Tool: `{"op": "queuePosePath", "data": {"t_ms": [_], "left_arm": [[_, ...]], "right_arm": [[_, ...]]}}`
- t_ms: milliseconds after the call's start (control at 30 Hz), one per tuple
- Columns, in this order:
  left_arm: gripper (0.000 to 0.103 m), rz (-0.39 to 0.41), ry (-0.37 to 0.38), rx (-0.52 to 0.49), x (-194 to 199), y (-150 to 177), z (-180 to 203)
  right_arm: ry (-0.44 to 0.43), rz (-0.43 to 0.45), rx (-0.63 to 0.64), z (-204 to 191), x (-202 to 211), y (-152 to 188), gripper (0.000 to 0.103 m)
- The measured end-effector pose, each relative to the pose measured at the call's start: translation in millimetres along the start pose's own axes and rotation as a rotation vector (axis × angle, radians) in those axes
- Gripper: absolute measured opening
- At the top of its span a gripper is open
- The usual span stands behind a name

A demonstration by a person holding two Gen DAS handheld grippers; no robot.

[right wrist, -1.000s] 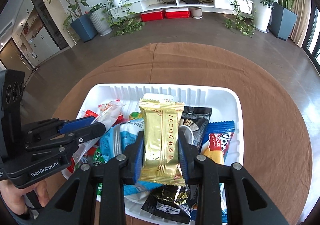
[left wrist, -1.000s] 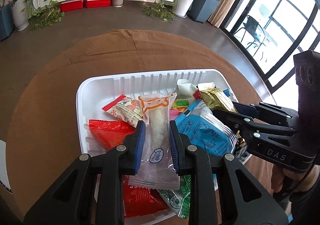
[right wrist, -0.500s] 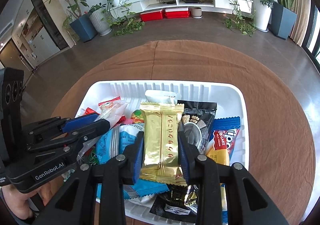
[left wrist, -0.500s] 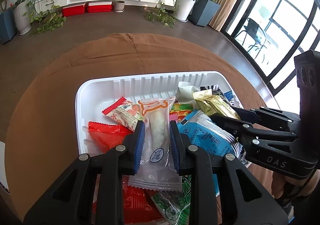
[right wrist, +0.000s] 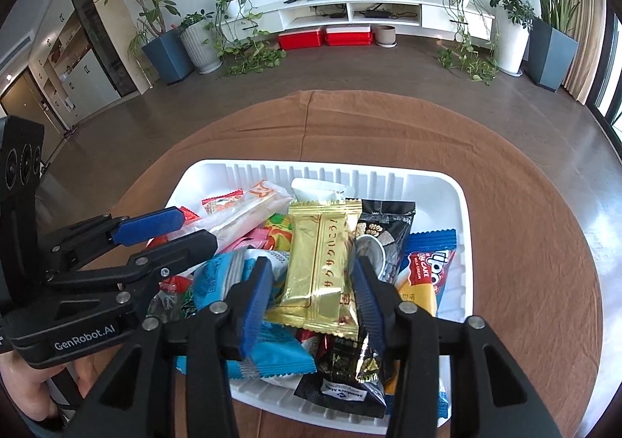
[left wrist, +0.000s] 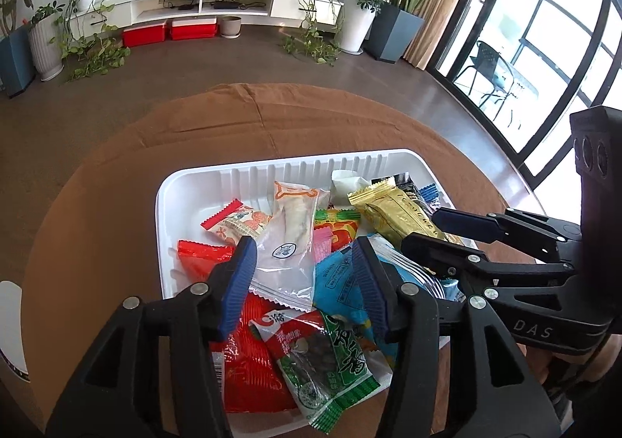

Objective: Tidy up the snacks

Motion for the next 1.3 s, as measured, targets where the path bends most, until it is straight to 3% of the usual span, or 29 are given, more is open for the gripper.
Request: {"op": "queuePosePath", "data": {"t_ms": [100, 167, 433, 567, 767, 867, 967, 1167, 1300], "left_arm": [[0.058, 0.021, -0.004, 0.001, 11.6, 0.6, 1.0], [0.069, 0.041, -0.009, 0.001, 23.3, 0.7, 1.3], [0.102, 0.147, -0.043, -0.007, 87.0, 16.8, 11.7], [0.103, 0.205, -0.084, 0.013, 118.7, 38.5, 14.9], [0.103, 0.282, -0.079, 0.057, 172.8, 84.5, 23.7], [0.103, 0.324, -0.199, 0.052, 201.0, 110.3, 29.2], [0.103, 0.396, -0.268, 0.060, 233.1, 131.6, 38.7], [0.103, 0.473, -0.269, 0.133, 285.5, 163.5, 55.1], [0.103, 0.531, -0.353, 0.128, 317.3, 172.0, 59.7]], "right_arm": [[0.000, 0.016, 0.006, -2.4, 8.3, -0.6, 0.052], [0.003, 0.030, 0.012, -5.0, 15.9, -0.2, 0.055], [0.025, 0.144, 0.015, -13.5, 63.2, 13.7, 0.083], [0.051, 0.185, 0.039, -19.5, 82.1, 35.0, 0.091], [0.079, 0.257, 0.006, -17.4, 112.4, 77.9, 0.098], [0.113, 0.312, -0.006, -14.1, 131.3, 100.4, 0.098], [0.146, 0.414, 0.009, -17.5, 161.1, 117.7, 0.103], [0.181, 0.616, 0.094, -42.9, 225.3, 131.1, 0.103], [0.200, 0.731, 0.121, -59.6, 267.9, 134.3, 0.103]]}}
Point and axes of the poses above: each gripper's, at about its wrist camera, not at the fingertips, and x roughly against the way its jaws point, z to its right, y to its underside, the point moved 9 cm from there along -x, roughly the way its jaws point, and after that the axes turned 10 degrees about -y, right-handed, at the moved point
